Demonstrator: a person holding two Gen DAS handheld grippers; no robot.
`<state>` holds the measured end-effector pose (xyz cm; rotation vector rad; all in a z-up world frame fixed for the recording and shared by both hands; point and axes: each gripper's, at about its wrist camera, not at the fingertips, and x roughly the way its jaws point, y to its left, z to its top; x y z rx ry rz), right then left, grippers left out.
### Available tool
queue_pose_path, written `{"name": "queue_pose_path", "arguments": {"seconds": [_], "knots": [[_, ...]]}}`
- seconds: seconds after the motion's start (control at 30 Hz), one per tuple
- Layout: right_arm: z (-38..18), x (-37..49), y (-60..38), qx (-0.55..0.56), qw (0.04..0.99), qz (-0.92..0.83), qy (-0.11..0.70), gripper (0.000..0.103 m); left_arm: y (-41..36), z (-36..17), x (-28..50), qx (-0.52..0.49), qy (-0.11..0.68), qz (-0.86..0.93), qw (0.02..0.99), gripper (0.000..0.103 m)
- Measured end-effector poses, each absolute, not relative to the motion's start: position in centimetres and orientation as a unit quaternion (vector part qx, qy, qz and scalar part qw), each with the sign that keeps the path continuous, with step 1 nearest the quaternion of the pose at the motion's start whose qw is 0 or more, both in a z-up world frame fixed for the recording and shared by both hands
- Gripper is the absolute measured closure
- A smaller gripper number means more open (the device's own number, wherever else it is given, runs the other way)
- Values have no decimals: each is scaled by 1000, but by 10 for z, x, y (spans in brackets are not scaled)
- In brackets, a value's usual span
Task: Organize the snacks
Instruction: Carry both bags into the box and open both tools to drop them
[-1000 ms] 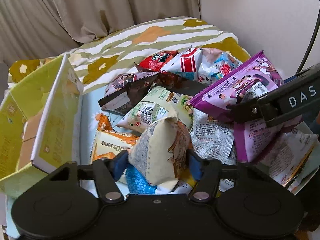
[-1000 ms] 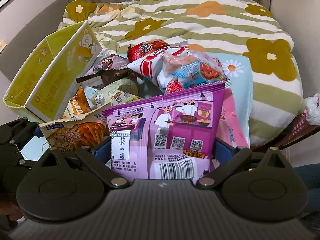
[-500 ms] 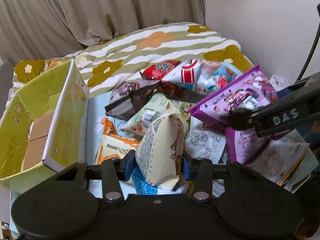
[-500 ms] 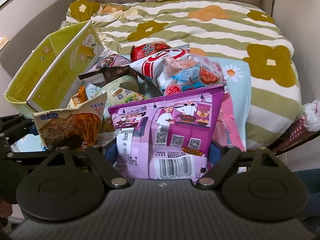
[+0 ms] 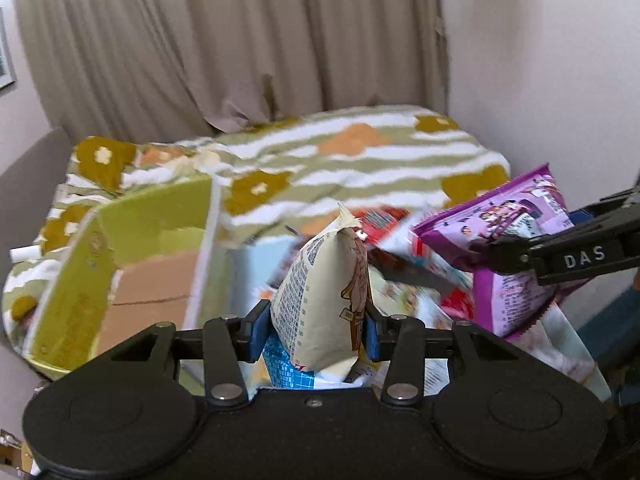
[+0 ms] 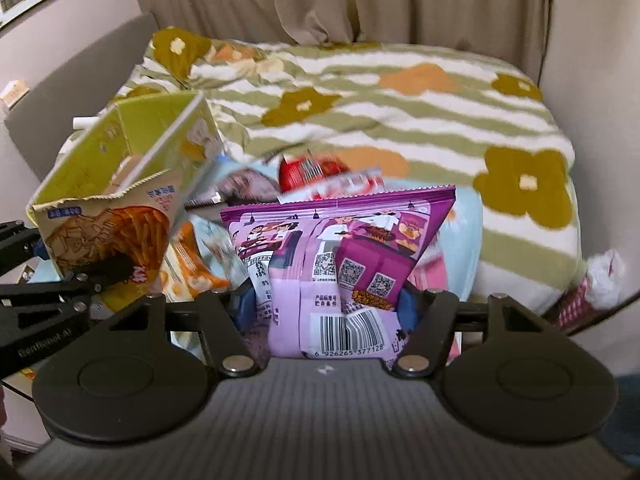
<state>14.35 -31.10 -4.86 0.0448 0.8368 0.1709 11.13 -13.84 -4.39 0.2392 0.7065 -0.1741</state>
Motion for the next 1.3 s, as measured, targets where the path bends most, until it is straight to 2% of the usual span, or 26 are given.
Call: {"name": "queue_pose_path", "arguments": {"seconds": [0.37,0.77,0.97,1.2,1.23,1.3], "knots": [[0,179,-232,25,924,133,358,24,-52,2,132,104,291,-11,951,54],[14,274,-110,55,921,137,361,24,59,19,228,108,297,1,949,53],[4,319,-62,65,920,101,372,24,93,1,290,113,321,-29,940,53],[-19,346,-34,68,917,37,390,24,99,-52,348,130,378,-75,913,52],[-22,349,-33,69,916,31,394,24,99,-59,353,130,386,-79,910,50],[-28,353,-32,70,913,19,402,24,101,-69,361,130,393,-85,906,31]]}}
